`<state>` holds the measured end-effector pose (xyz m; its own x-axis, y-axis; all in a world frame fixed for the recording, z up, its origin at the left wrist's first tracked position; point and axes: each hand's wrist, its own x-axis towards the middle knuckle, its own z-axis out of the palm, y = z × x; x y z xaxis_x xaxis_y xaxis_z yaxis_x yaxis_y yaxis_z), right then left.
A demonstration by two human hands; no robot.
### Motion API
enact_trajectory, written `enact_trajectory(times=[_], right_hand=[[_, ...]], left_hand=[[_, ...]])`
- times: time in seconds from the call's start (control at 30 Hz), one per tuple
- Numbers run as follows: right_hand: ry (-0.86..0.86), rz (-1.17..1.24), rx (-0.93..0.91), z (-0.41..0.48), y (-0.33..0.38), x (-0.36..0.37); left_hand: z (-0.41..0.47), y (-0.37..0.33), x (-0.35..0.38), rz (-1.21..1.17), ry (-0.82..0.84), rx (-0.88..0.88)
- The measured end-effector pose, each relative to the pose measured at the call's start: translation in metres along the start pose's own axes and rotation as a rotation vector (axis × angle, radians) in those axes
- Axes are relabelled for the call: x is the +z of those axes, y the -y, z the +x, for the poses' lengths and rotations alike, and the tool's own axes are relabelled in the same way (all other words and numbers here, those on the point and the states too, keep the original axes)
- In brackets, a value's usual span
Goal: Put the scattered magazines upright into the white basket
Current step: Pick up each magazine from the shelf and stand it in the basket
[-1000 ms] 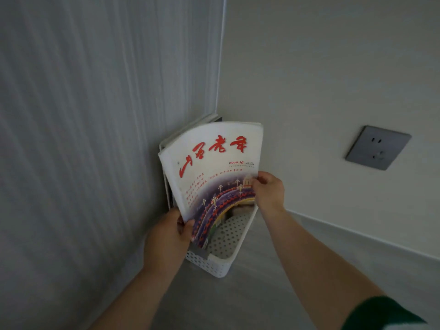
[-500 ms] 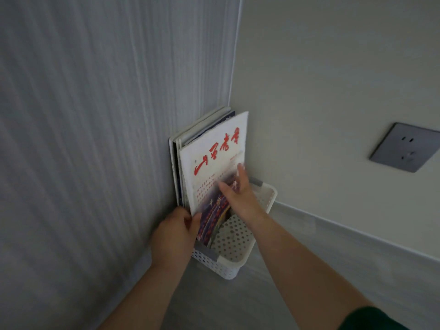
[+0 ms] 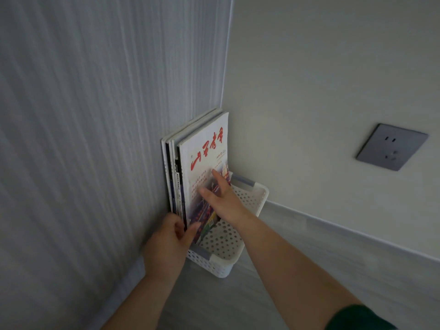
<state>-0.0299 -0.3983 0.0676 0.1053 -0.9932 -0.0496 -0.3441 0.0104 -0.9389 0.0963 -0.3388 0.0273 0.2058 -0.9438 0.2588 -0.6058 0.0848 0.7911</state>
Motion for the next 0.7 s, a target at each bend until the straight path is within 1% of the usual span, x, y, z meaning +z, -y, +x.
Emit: enact_trajectory(times=[0.1, 0.2, 0.37, 0.43, 0.53, 0.6, 0.7], right_hand=[[-0.063, -0.025, -0.011, -0.021, 0.000, -0.011], [-0.133, -0.075, -0.048, -0.052, -0.006, -0.033], [-0.354, -0.215, 0.042, -0.124, -0.034, -0.091], [-0.421, -0.252, 0.065, -0.162, -0.050, -0.119], [-0.497, -0.259, 0.104, -0.230, -0.077, -0.167], [-0.540, -0.276, 0.166, -0.281, -0.100, -0.200], [-0.639, -0.331, 0.300, -0.365, -0.140, -0.249]], left_hand=[[-0.018, -0.005, 0.001, -0.002, 0.071, 0.060], [-0.042, -0.022, 0.006, 0.001, 0.203, 0.119], [-0.097, -0.063, 0.030, -0.046, 0.393, 0.187], [-0.125, -0.082, 0.046, -0.041, 0.452, 0.218], [-0.172, -0.115, 0.072, -0.013, 0.499, 0.230], [-0.207, -0.138, 0.090, -0.010, 0.551, 0.240], [-0.260, -0.168, 0.119, 0.049, 0.651, 0.323]])
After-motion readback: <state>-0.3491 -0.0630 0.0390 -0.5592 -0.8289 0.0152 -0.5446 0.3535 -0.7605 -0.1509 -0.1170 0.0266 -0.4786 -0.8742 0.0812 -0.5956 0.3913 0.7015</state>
